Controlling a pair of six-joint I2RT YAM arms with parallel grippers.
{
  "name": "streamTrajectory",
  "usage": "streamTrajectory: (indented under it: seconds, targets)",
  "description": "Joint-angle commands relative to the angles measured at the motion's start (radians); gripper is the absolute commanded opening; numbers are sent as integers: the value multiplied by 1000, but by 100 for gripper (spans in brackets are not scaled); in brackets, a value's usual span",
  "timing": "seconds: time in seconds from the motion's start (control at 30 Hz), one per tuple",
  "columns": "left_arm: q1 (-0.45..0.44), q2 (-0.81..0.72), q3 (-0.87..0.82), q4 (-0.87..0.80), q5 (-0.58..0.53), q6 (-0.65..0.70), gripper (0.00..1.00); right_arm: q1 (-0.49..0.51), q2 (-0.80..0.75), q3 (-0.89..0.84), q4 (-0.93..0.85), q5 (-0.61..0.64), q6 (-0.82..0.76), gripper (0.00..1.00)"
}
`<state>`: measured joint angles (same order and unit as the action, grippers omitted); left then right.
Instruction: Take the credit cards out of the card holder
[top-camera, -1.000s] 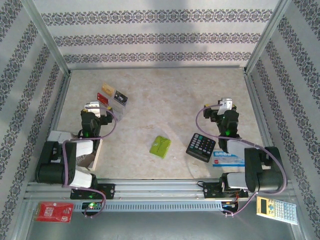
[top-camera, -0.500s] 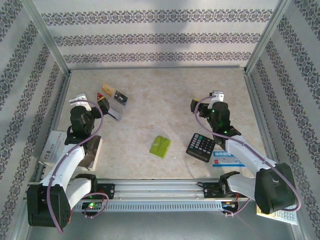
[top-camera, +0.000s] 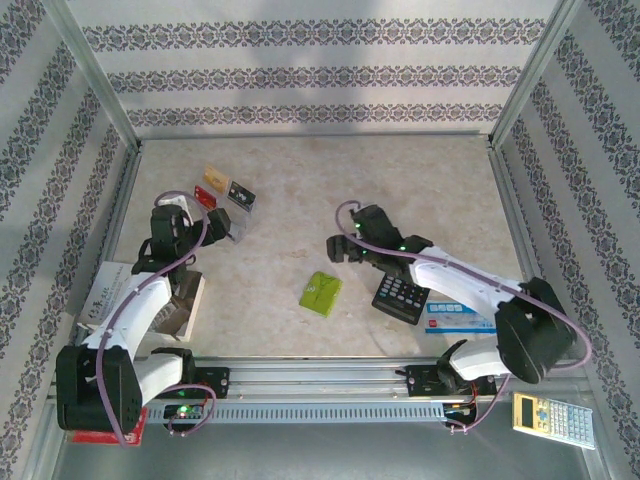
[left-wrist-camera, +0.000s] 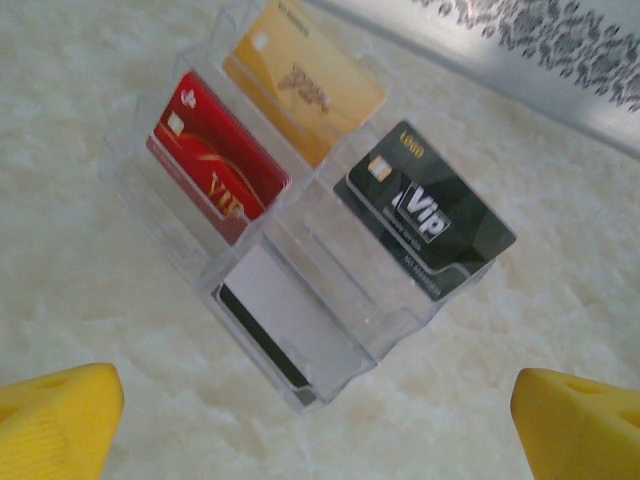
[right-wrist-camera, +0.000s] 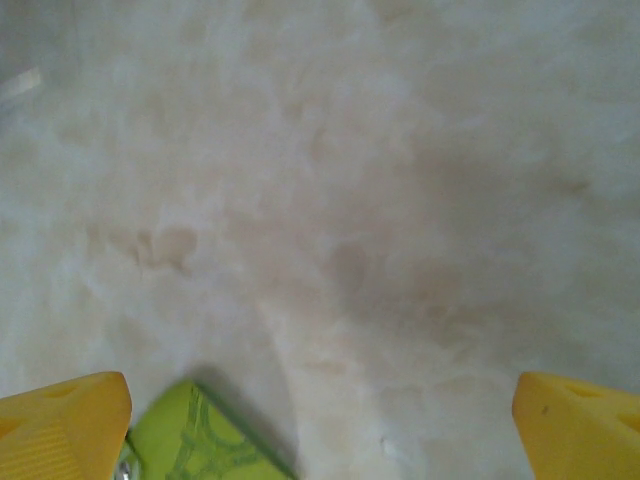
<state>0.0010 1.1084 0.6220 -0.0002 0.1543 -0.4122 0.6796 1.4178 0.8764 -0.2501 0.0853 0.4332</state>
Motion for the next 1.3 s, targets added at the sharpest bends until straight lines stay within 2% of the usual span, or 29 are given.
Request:
streamTrajectory:
  seconds: [0.0,0.1,0.23,0.47,0.93,1.0,1.13,1.27]
  targets:
    - [-6,18,53,-68,34,12,100,69,55,56,-125,9,-99,98]
    - [-5,39,69,-76,68,29,99,110,116,80,-153,-45,-154,95]
    - [-6,50,65,-54,85,28,100,148,210,130,-201,-52,-221,95]
    - [-6,59,71,-63,95,31,100,147,324,179,-222,-43,-257,93]
    - [-15,90,106,-86,174,-48,99,-100,448,296,-238,69,-69,85]
    - [-25,96,111,-86,189,-71,98,-145,445,314,-239,15,-20,84]
    - [-64,109,124,-97,207,-120,96,-204,387,262,-139,-203,35,83]
    - [-127,124,139,-118,193,-154,94,-224,380,225,-134,-291,74,82]
